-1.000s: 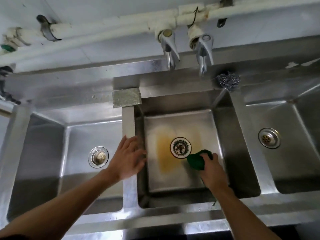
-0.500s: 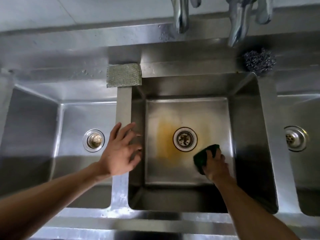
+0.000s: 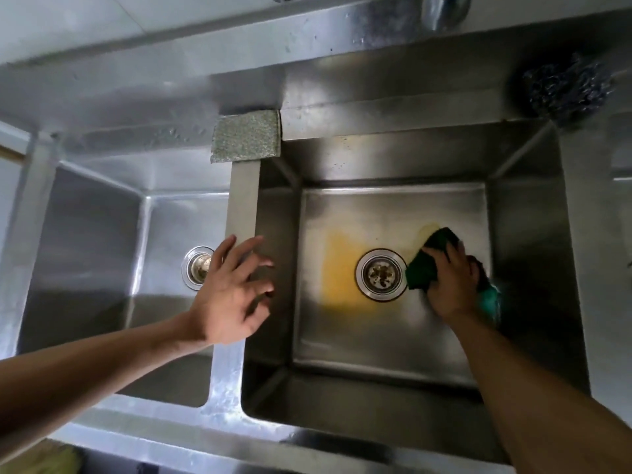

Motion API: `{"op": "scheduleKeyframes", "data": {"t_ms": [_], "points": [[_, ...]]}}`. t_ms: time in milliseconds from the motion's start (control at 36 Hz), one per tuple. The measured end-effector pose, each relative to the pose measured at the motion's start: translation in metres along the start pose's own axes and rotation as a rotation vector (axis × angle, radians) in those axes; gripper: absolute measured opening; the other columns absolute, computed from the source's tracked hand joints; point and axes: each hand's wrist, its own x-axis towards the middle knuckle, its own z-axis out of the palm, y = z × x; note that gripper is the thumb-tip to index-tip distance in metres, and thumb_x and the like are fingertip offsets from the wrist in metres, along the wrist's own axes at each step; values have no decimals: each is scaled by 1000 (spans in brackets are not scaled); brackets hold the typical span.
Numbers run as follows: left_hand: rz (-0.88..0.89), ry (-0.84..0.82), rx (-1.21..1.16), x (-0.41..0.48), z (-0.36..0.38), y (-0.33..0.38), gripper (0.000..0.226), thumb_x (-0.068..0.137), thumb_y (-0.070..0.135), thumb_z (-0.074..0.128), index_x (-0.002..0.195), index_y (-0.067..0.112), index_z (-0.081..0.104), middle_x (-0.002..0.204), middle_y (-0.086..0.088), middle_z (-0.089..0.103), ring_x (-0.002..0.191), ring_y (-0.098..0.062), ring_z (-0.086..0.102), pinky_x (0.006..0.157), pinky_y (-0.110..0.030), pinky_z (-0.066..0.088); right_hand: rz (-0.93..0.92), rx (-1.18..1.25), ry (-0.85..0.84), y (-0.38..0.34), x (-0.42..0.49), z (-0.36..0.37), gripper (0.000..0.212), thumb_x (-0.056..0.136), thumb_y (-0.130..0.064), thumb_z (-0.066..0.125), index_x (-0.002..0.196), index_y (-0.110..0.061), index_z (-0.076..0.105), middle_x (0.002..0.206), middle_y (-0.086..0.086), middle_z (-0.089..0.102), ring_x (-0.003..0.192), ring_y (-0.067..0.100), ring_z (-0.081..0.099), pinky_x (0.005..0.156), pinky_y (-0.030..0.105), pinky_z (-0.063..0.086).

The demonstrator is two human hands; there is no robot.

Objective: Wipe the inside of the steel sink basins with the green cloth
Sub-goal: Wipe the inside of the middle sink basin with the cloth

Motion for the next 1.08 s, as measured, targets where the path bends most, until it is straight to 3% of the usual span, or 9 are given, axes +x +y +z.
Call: {"op": "scheduleKeyframes", "data": {"t_ms": [83,139,222,444,639,778,944,1028,1083], "points": [[10,7,4,0,0,1,21,75,34,61,81,21,76,116,-8,69,144,-39,43,123,-61,22,-144,-25,-132,16,-32,6,77,62,8,74,132,-20,58,156,16,33,148,38,19,116,58,23],[11,14,5,0,0,1,21,75,33,61,80,21,77,115,-8,70,144,-40,44,122,-62,23,-116,-48,-148,25,-46,5,76,62,7,73,132,-20,57,156,15,33,148,38,18,117,57,22],[6,18,0,1,1,1,18,73,31,62,79,22,76,114,-7,70,144,-40,46,121,-63,24,-2,-51,-60,28,-42,2,73,62,7,70,130,-17,56,150,19,40,146,42,22,116,58,24],[4,28,-39,2,-2,2,15,72,29,63,78,21,74,113,-6,70,145,-37,44,121,-62,25,184,74,164,-13,56,-4,69,71,-1,69,134,-19,50,154,19,33,148,39,16,118,56,19],[16,24,-25,3,-1,0,16,72,28,63,79,20,75,114,-8,70,145,-38,44,119,-66,27,-109,-20,-22,-43,43,6,69,73,2,72,135,-20,52,159,11,26,144,42,21,118,57,21],[36,42,-36,3,0,-1,15,73,29,64,79,20,75,114,-8,70,143,-39,45,117,-68,29,151,70,136,-15,23,8,64,67,2,70,125,-21,58,153,15,36,143,40,26,115,54,25],[29,38,-68,2,-1,-2,15,71,27,66,82,22,75,113,-7,71,146,-36,44,119,-66,26,345,146,303,-20,78,-5,64,69,0,67,130,-13,53,150,24,36,142,43,27,114,54,24],[35,27,-73,3,-2,-2,18,69,27,66,83,22,74,114,-7,70,147,-35,42,119,-66,27,306,194,332,-52,101,0,63,72,0,65,133,-13,50,150,24,35,144,45,23,115,57,20],[36,17,-67,3,-3,-4,19,68,27,65,83,21,74,114,-7,69,147,-36,42,118,-67,26,178,171,250,-74,104,11,66,73,0,67,135,-16,50,152,21,34,146,44,19,116,57,21]]}}
